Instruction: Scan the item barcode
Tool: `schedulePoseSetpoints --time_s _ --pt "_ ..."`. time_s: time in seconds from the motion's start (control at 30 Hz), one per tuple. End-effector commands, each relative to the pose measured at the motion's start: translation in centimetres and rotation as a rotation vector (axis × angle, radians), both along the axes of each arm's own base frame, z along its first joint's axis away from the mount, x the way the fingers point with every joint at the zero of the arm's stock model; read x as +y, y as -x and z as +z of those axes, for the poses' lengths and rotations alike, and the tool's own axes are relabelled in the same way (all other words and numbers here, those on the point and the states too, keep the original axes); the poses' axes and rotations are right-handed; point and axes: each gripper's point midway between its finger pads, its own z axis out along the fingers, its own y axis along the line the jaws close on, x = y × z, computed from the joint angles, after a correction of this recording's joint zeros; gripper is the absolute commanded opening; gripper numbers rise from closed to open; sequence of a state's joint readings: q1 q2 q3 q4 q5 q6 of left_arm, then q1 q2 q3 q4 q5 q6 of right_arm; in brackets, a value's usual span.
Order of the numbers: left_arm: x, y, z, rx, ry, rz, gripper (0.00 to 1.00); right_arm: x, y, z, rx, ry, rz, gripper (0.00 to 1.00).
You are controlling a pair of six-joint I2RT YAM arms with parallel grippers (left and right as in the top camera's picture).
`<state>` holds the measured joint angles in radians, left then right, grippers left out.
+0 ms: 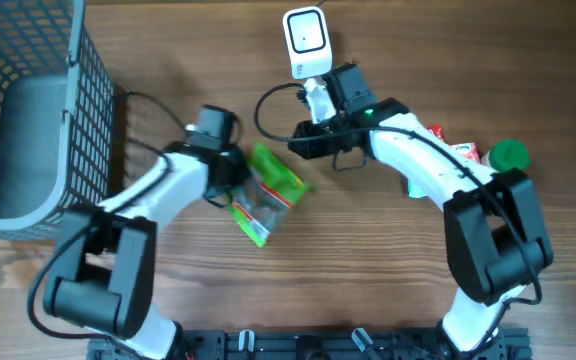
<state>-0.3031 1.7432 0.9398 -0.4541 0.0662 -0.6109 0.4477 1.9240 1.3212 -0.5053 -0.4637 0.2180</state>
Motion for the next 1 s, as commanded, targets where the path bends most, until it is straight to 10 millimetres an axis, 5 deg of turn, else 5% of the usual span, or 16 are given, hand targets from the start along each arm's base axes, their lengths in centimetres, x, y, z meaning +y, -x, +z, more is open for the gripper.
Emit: schedulePoseSetpoints --time_s 0.0,0.07,0.27,0.4,0.57,0.8,0.97 --pt "-3.0 1.2 -0.3 -0.003 0.007 -0.114 0.04 -2.1 0.5 -0.4 0.015 0.028 0.037 0.51" --pt "-3.2 0.6 0.6 -0.025 0.013 -0.118 0.04 -3.7 0.9 -0.8 0.051 0.054 0.038 0.65" --pt "-0.7 1.0 5.6 0.013 0.001 -0.05 0.05 -4.4 3.3 -0.4 0.146 -0.025 0.118 0.76" --pt "0.0 5.7 4.1 0.228 -0.012 -0.059 0.04 -3.2 4.1 0.1 0.167 -0.079 0.157 0.77" --pt "-1.6 8.5 1.1 0.357 0.044 -0.098 0.04 -2.6 4.9 -1.2 0.203 -0.068 0.177 0.76" --pt "-3.3 8.8 -1.2 0.363 0.058 -0.146 0.1 -0.3 7.6 -3.8 0.293 -0.034 0.232 0.76" --pt "-3.2 9.1 -2.1 0.388 0.05 -0.144 0.08 -0.4 10.9 -7.9 0.368 0.029 0.181 0.76"
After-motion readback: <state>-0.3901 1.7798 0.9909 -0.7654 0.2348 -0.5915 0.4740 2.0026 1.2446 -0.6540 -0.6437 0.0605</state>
